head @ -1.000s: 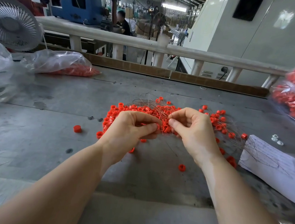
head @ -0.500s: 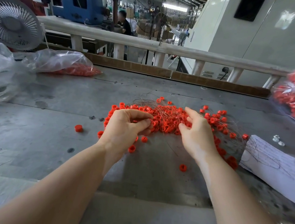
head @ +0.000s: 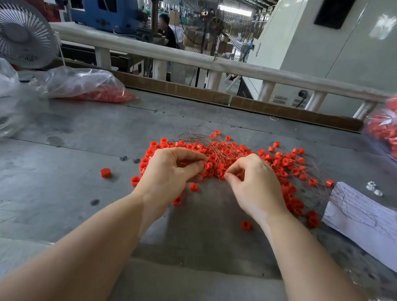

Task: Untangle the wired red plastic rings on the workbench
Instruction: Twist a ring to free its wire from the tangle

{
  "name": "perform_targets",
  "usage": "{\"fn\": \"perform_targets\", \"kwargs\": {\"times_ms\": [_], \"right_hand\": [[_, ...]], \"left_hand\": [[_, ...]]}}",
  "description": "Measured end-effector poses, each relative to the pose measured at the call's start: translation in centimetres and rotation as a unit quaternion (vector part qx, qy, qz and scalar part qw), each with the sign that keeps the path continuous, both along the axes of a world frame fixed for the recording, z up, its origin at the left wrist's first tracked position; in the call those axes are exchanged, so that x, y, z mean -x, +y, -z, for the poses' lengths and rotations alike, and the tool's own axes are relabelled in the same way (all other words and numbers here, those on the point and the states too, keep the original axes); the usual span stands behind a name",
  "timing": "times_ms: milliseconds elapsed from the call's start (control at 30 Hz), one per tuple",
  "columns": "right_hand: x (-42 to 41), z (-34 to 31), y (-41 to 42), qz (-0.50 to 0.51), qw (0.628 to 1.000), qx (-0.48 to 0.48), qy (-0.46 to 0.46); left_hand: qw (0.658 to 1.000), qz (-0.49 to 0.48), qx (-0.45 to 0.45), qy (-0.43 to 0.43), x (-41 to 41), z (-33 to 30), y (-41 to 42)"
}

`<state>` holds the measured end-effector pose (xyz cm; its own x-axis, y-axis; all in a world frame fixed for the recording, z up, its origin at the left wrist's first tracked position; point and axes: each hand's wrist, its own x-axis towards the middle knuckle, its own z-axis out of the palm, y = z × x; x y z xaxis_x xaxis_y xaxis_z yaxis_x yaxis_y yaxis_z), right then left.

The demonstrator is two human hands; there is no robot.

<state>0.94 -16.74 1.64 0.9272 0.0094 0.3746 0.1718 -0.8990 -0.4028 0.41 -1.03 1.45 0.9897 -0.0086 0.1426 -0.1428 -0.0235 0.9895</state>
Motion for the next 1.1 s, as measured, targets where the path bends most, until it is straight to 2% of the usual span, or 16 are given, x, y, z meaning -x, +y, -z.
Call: {"fn": "perform_targets", "kwargs": {"times_ms": [100, 300, 500, 667, 767, 867, 967, 1100], "right_hand": [[0.0, 0.0, -0.1, -0.011, 0.999, -0.033, -0.024], [-0.2, 0.7, 0.7, 0.002, 0.996, 0.087, -0.01], [-0.3, 0.8, 1.1, 0.018, 0.992, 0.123, -0.021], [-0.2, 0.3, 0.3, 0.018, 0.999, 0.02, -0.023], [0.1, -0.4, 0.0, 0.007, 0.996, -0.064, -0.057], [0.4, -0.7, -0.2, -0.022, 0.992, -0.108, -0.068], [0.8, -1.1, 0.1, -0.085, 0.987, -0.121, -0.058], [1.0, -1.1, 0.4, -0.142, 0.982, -0.103, -0.073]], "left_hand": [[1.0, 0.0, -0.004, -0.002, -0.1, 0.1, 0.0], [1.0, 0.002, -0.003, -0.002, 0.0, 0.0, -0.2], [1.0, 0.007, -0.01, 0.002, 0.2, 0.0, -0.3], [1.0, 0.022, 0.005, 0.02, 0.3, -0.1, -0.3], [0.996, 0.052, 0.035, 0.061, 0.3, -0.3, -0.2], [0.989, 0.086, 0.077, 0.096, 0.2, -0.4, -0.2], [0.976, 0.114, 0.145, 0.113, 0.2, -0.4, -0.3], [0.972, 0.115, 0.176, 0.103, 0.1, -0.5, -0.1]]}}
